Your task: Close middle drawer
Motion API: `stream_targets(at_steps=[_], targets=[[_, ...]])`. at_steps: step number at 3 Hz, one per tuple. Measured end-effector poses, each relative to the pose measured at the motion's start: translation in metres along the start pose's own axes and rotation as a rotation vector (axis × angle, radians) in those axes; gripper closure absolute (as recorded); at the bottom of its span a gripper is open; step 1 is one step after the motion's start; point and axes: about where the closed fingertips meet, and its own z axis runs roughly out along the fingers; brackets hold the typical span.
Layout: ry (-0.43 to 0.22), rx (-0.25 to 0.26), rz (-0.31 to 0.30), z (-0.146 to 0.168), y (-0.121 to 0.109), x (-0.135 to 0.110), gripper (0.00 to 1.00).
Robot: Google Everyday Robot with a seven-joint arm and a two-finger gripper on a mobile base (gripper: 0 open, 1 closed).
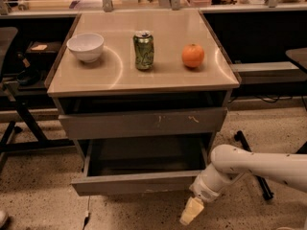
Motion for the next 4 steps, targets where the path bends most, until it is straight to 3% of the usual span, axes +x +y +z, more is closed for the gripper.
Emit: stream_targets(at_steps=[2, 3, 4], targets=[[0.001, -0.001, -0.001, 0.001, -0.001, 0.0, 0.65], [0.013, 0.007, -0.016, 0.008, -0.014, -0.006, 0.88], [0.032, 0.03, -0.033, 0.017, -0.035, -0.014, 1.0]])
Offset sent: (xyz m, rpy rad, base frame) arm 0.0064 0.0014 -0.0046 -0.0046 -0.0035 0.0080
